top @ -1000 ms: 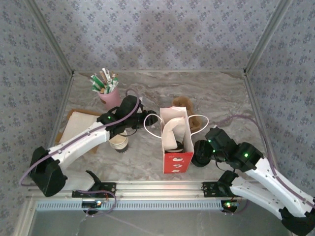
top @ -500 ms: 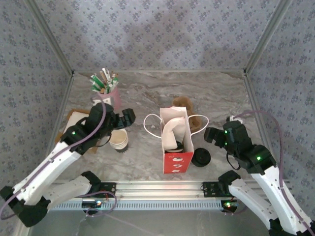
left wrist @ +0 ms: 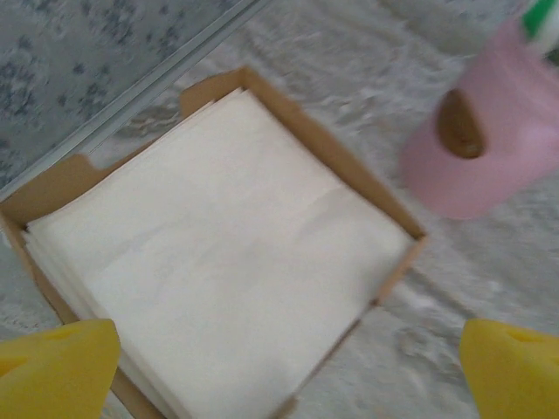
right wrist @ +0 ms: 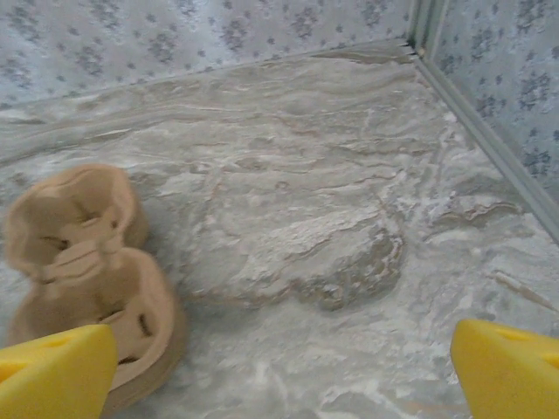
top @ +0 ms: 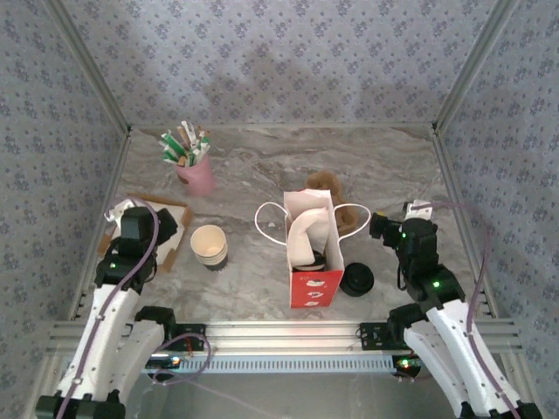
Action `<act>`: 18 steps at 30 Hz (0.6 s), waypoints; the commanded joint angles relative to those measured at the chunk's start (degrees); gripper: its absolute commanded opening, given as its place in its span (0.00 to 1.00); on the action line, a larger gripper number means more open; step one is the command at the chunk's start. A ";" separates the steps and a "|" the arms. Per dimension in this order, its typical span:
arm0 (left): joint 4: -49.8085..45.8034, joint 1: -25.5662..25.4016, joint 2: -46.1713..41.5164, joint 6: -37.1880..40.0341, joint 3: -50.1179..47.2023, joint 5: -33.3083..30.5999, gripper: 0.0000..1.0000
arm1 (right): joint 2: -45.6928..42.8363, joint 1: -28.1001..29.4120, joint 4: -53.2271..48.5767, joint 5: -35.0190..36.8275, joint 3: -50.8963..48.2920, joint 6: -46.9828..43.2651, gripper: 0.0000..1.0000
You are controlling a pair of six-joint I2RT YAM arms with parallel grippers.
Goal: Pack the takeout coffee
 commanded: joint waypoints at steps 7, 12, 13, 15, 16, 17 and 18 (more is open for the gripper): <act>26.74 10.83 3.96 11.35 -13.66 9.35 0.99 | 6.67 -16.56 26.40 -3.04 -10.92 0.27 1.00; 37.56 10.77 5.34 18.38 -19.67 11.21 0.99 | 14.85 -22.37 36.36 -5.31 -14.26 2.91 1.00; 40.54 10.79 5.52 19.16 -20.90 11.55 0.99 | 16.79 -22.68 38.34 -5.65 -14.50 3.03 1.00; 45.79 10.80 6.57 20.61 -22.81 11.80 1.00 | 20.12 -22.69 40.99 -5.72 -14.51 3.10 1.00; 47.94 10.83 7.61 21.49 -23.18 12.01 0.99 | 22.00 -22.66 42.66 -5.35 -14.51 3.44 1.00; 49.18 10.81 8.73 22.00 -23.04 12.01 0.99 | 24.01 -22.63 44.67 -5.05 -14.81 3.51 1.00; 50.50 10.83 10.52 22.48 -22.81 11.50 0.99 | 25.70 -22.63 46.71 -4.90 -15.00 3.54 1.00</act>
